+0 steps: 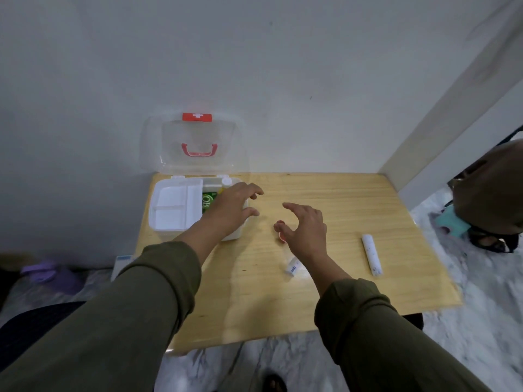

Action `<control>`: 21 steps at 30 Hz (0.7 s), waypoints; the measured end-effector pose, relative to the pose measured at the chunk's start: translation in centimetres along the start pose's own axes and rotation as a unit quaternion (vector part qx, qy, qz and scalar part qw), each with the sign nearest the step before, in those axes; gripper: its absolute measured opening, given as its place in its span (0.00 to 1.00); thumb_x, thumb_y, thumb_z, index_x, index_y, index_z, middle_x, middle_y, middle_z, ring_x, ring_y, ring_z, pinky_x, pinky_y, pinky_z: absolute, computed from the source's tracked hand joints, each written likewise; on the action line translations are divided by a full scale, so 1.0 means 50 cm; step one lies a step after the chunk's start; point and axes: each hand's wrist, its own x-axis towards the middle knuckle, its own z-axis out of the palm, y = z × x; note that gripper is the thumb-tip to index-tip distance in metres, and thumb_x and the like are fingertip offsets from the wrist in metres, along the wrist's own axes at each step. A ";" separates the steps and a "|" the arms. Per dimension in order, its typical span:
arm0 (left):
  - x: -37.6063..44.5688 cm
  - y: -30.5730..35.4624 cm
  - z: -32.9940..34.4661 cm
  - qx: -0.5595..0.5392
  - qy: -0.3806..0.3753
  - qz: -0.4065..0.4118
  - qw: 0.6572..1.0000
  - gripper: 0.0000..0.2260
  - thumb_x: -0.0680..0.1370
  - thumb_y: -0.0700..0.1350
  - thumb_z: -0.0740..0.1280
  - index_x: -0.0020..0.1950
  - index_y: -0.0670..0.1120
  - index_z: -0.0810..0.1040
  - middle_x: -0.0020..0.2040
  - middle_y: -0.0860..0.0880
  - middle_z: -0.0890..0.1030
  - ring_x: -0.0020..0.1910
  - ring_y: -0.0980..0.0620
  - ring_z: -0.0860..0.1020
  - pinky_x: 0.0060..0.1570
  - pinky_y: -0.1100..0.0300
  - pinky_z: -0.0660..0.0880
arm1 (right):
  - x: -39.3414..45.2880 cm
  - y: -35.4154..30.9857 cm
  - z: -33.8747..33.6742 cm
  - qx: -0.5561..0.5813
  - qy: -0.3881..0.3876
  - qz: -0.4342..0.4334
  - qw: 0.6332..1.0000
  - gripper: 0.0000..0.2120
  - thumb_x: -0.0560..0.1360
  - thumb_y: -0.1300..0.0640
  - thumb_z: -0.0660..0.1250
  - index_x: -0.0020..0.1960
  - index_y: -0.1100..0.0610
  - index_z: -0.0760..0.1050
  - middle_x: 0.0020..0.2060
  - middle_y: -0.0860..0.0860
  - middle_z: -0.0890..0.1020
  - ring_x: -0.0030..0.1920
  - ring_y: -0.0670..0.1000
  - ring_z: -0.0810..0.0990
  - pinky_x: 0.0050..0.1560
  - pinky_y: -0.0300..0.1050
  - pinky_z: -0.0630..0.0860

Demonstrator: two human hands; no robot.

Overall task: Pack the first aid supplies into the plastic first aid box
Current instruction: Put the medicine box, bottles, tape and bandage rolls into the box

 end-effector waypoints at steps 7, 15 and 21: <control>0.034 0.027 0.136 -0.020 -0.046 -0.027 0.998 0.26 0.75 0.39 0.68 0.69 0.57 0.67 0.62 0.49 0.77 0.62 0.52 0.75 0.59 0.59 0.70 | 0.007 0.117 -0.007 -0.018 -0.024 0.021 0.999 0.24 0.72 0.46 0.70 0.66 0.46 0.70 0.65 0.49 0.72 0.68 0.51 0.62 0.63 0.48 0.62; 0.064 -0.009 0.232 -0.025 -0.066 -0.114 0.991 0.28 0.75 0.35 0.64 0.71 0.56 0.65 0.67 0.46 0.75 0.66 0.47 0.73 0.62 0.60 0.68 | 0.053 0.197 0.043 -0.018 -0.095 -0.011 0.995 0.25 0.68 0.45 0.73 0.63 0.50 0.74 0.62 0.50 0.73 0.66 0.51 0.63 0.60 0.45 0.62; 0.072 -0.030 0.262 0.016 -0.089 -0.103 0.991 0.24 0.77 0.37 0.64 0.71 0.53 0.68 0.67 0.48 0.75 0.66 0.48 0.72 0.59 0.66 0.63 | 0.088 0.217 0.089 -0.021 -0.125 -0.040 0.991 0.26 0.67 0.43 0.73 0.62 0.49 0.74 0.62 0.49 0.74 0.65 0.51 0.64 0.60 0.47 0.63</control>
